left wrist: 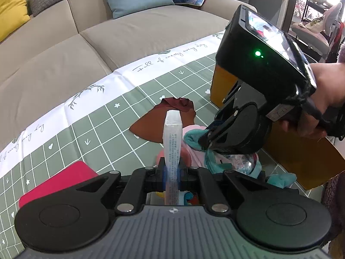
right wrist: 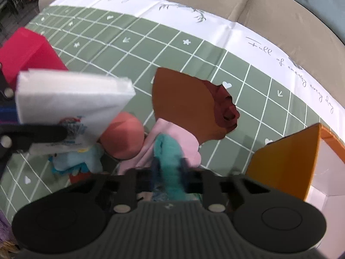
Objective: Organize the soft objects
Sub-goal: 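Grasp the teal doll plush with the right tool while the left tool holds the tissue pack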
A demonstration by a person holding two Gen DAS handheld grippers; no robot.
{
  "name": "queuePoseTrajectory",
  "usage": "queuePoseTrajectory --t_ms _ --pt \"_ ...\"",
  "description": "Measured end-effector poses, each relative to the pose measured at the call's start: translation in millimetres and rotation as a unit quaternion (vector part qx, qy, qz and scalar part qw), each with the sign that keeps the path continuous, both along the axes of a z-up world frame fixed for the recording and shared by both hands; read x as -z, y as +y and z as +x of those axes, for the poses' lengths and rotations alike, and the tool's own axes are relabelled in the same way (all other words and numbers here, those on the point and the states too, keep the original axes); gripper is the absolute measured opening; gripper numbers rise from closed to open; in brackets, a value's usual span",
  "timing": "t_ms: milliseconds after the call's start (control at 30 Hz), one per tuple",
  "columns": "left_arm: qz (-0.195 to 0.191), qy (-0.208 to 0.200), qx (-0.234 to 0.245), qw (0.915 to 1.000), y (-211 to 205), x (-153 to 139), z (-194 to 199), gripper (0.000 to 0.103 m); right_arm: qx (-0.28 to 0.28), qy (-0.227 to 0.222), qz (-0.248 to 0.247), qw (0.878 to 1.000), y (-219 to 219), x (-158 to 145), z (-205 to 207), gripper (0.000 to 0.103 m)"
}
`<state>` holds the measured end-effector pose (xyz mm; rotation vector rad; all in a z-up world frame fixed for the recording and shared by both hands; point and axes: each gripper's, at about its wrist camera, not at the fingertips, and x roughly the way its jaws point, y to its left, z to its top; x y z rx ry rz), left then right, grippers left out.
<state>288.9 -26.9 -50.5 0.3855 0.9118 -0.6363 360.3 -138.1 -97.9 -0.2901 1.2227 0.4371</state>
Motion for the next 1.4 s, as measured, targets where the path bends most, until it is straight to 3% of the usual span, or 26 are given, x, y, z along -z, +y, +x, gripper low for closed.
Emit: queuePoseTrajectory --t_ms 267,567,967,1400 --pt "0.008 -0.009 -0.005 0.9999 0 -10 -7 0.01 -0.012 -0.041 -0.029 0.999 6 -17 -17 0.001" --pt "0.019 -0.029 0.006 0.9994 -4 -32 -27 0.01 -0.024 -0.094 -0.054 0.994 6 -63 -44 0.001" --pt "0.038 -0.073 0.018 0.9964 -11 -76 -55 0.01 -0.04 -0.141 -0.052 0.988 -5 -148 -80 0.001" --pt "0.093 -0.115 0.041 0.9882 -23 -118 -90 0.01 -0.039 -0.22 -0.053 0.973 -20 -237 -131 0.001"
